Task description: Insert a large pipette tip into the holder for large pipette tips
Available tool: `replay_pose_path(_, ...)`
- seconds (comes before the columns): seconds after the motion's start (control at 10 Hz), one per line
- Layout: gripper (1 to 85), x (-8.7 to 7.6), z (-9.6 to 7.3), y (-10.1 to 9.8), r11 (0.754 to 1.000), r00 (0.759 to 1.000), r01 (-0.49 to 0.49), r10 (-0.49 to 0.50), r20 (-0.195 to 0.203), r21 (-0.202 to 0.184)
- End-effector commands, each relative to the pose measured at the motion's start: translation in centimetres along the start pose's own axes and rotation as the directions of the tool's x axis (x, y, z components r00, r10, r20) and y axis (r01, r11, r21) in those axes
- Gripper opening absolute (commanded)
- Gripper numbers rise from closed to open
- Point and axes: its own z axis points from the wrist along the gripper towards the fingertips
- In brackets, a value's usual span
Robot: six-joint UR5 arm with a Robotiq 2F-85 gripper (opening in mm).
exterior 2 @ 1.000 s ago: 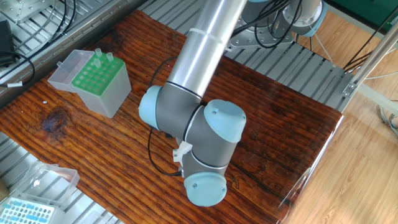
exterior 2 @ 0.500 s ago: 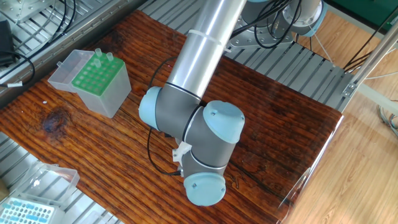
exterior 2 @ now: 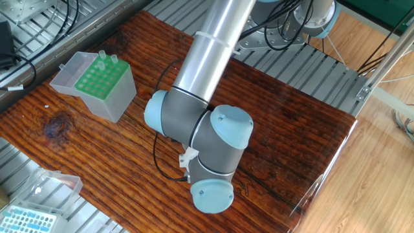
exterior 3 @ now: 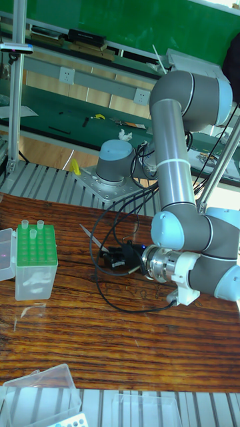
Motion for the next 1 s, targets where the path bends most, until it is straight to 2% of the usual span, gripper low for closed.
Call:
replay_pose_path(0.0,38.0,0.0,0.1,0.8,0.999,1.000,0.012,-0.012,0.007,-0.030)
replay_pose_path(0.3,37.3,-0.2,0.3,1.4,0.999,1.000,0.010,-0.010,0.010,-0.033)
replay_pose_path(0.5,36.0,-0.4,0.6,1.0,1.000,1.000,0.009,-0.008,0.016,-0.022)
replay_pose_path(0.9,35.0,0.6,-0.1,1.5,1.000,1.000,0.015,-0.015,-0.003,-0.021)
